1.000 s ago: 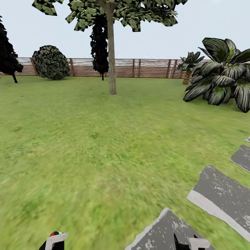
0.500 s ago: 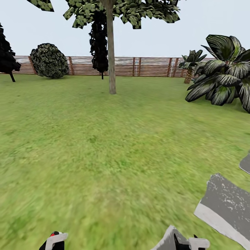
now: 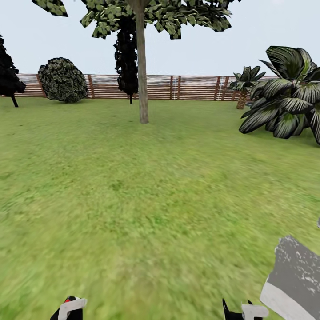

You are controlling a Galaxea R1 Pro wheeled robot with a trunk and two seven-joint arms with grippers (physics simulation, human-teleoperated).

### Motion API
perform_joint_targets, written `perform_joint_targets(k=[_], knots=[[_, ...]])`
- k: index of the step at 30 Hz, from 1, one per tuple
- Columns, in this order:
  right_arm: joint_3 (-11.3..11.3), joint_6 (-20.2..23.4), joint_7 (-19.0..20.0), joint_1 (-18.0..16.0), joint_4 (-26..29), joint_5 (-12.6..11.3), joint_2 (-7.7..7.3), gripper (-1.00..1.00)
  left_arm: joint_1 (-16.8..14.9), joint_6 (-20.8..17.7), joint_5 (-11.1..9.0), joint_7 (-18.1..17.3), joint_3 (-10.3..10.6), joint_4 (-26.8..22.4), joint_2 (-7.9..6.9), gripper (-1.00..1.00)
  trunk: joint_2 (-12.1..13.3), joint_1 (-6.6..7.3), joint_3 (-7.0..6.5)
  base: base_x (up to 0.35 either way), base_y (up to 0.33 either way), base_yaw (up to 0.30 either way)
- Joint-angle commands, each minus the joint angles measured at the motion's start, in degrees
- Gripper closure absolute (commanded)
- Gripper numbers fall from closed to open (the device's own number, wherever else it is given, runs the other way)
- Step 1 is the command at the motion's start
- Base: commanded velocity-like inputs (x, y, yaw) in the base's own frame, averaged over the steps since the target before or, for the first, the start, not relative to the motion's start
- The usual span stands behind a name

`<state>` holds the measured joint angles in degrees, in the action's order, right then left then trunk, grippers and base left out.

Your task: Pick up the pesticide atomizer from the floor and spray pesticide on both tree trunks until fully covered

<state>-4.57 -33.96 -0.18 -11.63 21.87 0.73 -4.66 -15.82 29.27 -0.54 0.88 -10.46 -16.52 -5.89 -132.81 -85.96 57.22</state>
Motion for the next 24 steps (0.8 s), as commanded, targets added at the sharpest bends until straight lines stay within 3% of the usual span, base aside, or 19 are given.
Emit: perform_joint_targets(k=[1, 24], knots=[[0.0, 0.0, 0.0, 0.0, 0.0, 0.0, 0.00, -1.00, 0.0, 0.0, 0.0, 0.0, 0.0, 0.0, 0.00, 1.00, 0.0, 0.00, 0.00, 0.338, 0.000, 0.000], [0.0, -0.1, 0.0, 0.0, 0.2, 0.0, 0.24, -1.00, 0.0, 0.0, 0.0, 0.0, 0.0, 0.0, 0.00, 1.00, 0.0, 0.00, 0.00, 0.338, 0.000, 0.000]])
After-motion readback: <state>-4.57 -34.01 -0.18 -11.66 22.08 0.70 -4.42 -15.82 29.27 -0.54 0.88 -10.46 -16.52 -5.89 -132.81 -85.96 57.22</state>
